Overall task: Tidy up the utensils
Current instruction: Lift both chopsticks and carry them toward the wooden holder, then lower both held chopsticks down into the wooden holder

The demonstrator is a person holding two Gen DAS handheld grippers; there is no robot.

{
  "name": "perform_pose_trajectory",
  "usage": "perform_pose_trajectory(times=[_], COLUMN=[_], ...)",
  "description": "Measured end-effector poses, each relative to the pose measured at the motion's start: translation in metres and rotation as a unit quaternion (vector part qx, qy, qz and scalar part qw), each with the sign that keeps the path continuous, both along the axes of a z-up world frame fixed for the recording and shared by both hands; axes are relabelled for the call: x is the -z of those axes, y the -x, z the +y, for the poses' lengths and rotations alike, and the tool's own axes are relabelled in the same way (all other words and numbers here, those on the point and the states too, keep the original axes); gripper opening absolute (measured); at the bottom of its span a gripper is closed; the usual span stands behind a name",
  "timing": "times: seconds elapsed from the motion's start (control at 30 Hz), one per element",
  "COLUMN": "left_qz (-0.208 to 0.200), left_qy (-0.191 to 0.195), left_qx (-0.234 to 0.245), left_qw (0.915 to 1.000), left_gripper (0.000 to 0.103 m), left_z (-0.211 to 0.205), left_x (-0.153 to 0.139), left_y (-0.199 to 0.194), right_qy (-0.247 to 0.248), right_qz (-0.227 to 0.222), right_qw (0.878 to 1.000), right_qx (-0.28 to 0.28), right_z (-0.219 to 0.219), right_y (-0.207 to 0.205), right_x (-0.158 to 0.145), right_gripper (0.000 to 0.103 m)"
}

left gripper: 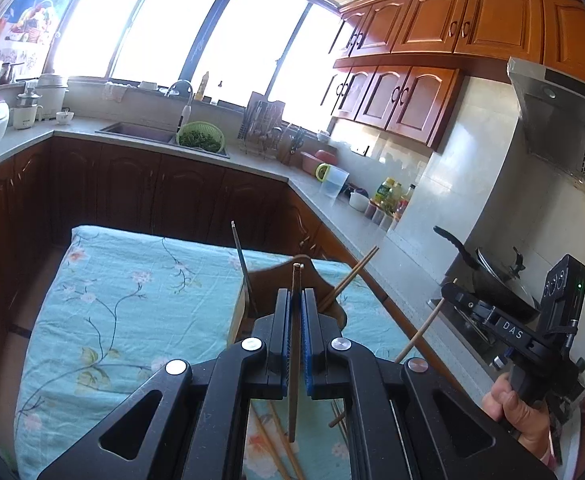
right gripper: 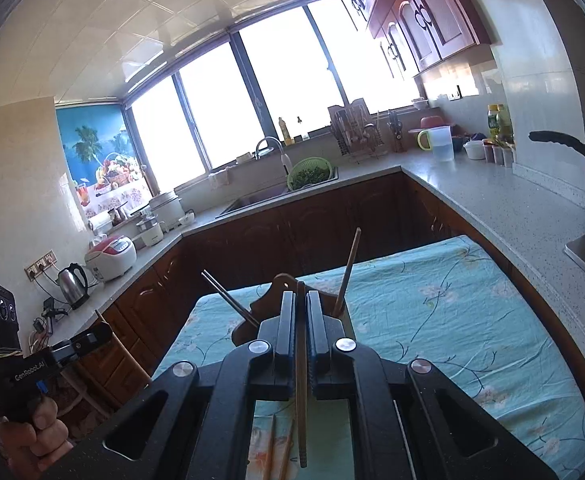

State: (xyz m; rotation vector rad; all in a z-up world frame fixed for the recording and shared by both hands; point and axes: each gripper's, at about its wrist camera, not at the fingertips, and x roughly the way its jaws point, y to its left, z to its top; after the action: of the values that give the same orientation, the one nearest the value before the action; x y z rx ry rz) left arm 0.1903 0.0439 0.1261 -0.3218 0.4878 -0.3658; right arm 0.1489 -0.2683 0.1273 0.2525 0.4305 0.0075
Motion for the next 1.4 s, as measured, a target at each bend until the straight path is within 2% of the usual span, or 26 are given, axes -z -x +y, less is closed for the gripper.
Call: perform_pose_trajectory(times=[0.3, 0.47, 0.6, 0.8, 1.03, 1.2, 1.4], left_qz=[-0.067, -0.084, -0.074, -0.062, -0.032, -0.007, -0.004], left_qy=[-0.005, -0.016, -0.012, -0.013, -0.023, -0.028, -0.038], left_qx=[-0.034, -0.058, -0.066, -0.084, -0.090, -0.084, -0.074], left_qw=[0.9972, 0.9946, 0.9950, 0.9944, 0.9952, 0.9960, 0.9966], left_gripper=[0.003, 0.003, 0.003, 0.003, 0.003, 0.004, 0.004], left_z=[-0.002, -0.010, -0.021, -0.036, -0.054, -0.054, -0.049], left_x=[-0.029, -0.018, 0.005, 0.040, 0.075, 0.083, 0.073], left_y=[-0.041, -0.072, -0.094, -0.108, -0.125, -0.139, -0.144], right_qy=[0.014, 0.011, 0.008, 0.010, -0.003, -0.004, -0.004], right_qz=[-0.061, -0.078, -0.078, -0.066, -0.023, -0.001, 0.005], right_qw=[0.998, 0.996, 0.995, 0.995, 0.997, 0.997, 0.997], right_qx=[0.028, 0.052, 0.063, 0.073, 0.078, 0.075, 0.072], right_z=[-0.008, -0.020, -0.029, -0.029, -0.032, -0.032, -0.031], right_y=[-0.042, -0.069, -0.083, -0.093, -0.104, -0.108, -0.109], right_x=[-0.045, -0.052, -0.042, -0.006, 0.036, 0.048, 0.045], right_gripper=[0.005, 0.005, 0.005, 0.005, 0.005, 0.005, 0.005])
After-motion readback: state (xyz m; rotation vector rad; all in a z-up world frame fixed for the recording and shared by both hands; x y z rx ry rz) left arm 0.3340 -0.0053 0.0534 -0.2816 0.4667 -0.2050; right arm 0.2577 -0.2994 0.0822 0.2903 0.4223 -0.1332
